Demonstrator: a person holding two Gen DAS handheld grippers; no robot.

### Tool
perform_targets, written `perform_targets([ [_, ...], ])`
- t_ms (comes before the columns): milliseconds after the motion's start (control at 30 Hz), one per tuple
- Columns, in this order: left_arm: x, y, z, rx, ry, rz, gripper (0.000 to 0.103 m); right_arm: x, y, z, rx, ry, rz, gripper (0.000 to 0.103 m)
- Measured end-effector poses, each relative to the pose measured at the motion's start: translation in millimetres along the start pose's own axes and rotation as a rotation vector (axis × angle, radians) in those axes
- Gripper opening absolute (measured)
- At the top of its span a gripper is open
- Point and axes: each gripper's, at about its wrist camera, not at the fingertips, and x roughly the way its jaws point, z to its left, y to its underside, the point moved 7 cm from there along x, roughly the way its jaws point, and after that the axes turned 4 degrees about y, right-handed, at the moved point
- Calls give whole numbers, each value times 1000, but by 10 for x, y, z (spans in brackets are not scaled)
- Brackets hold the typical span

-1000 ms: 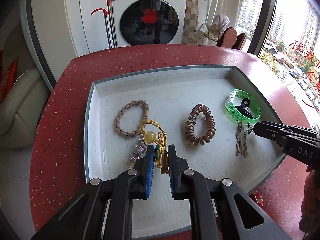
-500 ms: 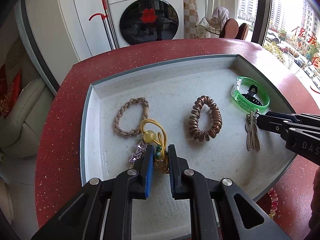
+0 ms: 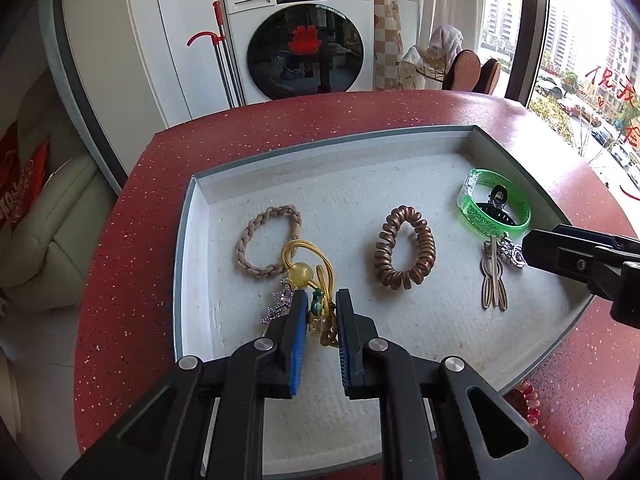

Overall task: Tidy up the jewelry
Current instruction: 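Lower both items into the tray and open both tools, then withdraw both open tools toward the beaded bracelet and silver charm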

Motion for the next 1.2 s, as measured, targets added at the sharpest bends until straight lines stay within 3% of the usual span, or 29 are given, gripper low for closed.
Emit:
perform_targets([
  [400, -122, -41, 11, -19, 19, -26, 34, -187, 8, 8, 15, -15, -26, 62],
  [433, -132, -44, 11, -20, 21, -26, 46, -199, 12, 8, 16, -15, -27, 62],
  [467, -153, -49, 18, -24, 15, -33, 93, -209, 17, 6, 18, -15, -28, 62],
  [500, -213, -46, 31, -30, 1, -59, 103, -221, 27, 7, 21, -16, -30, 62],
  [533, -283, -67, 35, -29, -6, -99, 103, -236, 34, 5, 23, -17, -31, 62],
  [600, -344, -101, 19, -11, -5, -104, 103, -263, 47, -3, 27, -12, -31, 65],
  [700, -430, -125, 40, -14, -9, -114, 103, -361, 65, -11, 42, -24, -53, 85],
  [800, -523, -94, 62, -22, 3, -114, 103, -489, 94, -26, 52, -23, -89, 88],
  [867, -600, -54, 75, -22, 5, -121, 103, -562, 117, -36, 56, -16, -102, 103],
  [1200, -917, 383, -10, -10, 55, -100, 103, -819, 452, -5, 42, -39, -62, 103],
])
